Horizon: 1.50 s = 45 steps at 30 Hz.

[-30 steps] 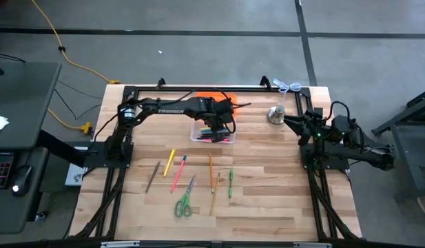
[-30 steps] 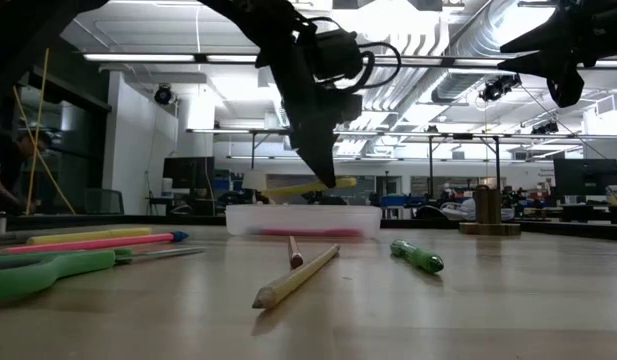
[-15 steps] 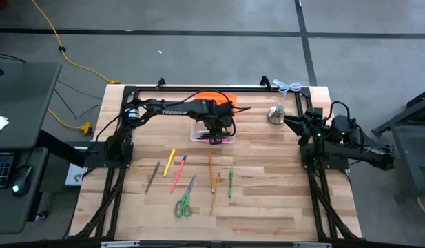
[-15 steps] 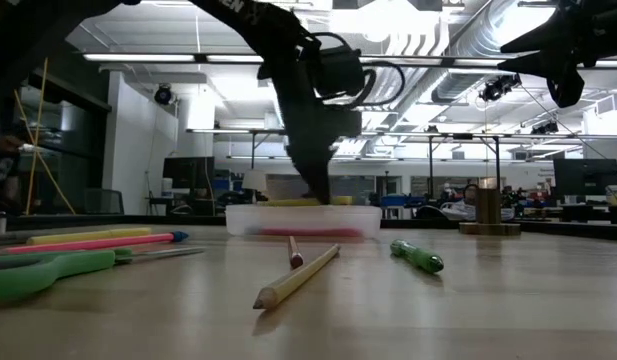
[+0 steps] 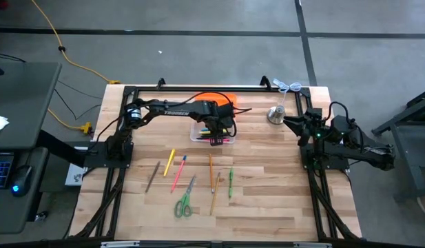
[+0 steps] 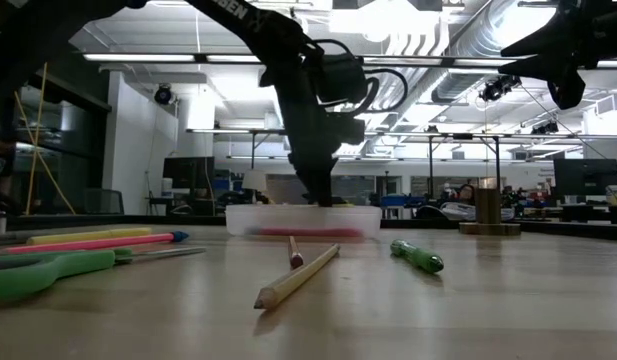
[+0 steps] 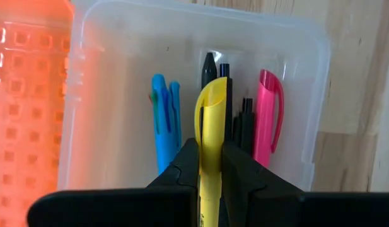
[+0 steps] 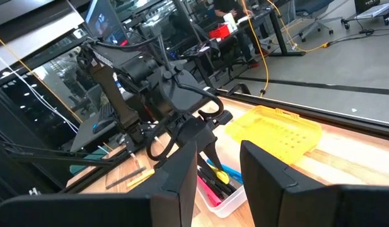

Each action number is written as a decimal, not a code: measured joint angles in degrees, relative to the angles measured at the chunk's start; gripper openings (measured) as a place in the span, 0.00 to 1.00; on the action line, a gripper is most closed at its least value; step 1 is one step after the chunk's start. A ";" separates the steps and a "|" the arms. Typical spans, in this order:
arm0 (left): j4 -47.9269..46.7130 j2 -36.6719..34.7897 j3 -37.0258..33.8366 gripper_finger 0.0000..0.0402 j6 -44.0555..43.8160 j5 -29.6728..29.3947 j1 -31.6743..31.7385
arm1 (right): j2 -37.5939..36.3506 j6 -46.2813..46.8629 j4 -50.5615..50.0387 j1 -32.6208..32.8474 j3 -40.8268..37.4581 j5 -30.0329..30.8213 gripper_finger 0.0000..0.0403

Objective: Pick & place school supplies into a supply box
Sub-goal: Put the yellow pen into the transparent supply box

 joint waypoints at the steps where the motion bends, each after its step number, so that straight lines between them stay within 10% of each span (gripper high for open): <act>1: 0.06 0.00 0.00 0.17 0.05 0.00 0.00 | 0.00 0.00 -0.02 0.02 0.00 0.00 0.25; 24: 0.52 2.45 -0.04 0.18 -0.79 -0.35 0.00 | 0.00 0.00 -0.37 0.00 0.00 -0.46 0.24; 45: -1.46 2.58 2.34 0.53 -0.62 -2.90 0.00 | 0.00 0.00 -0.37 0.00 0.00 -0.44 0.24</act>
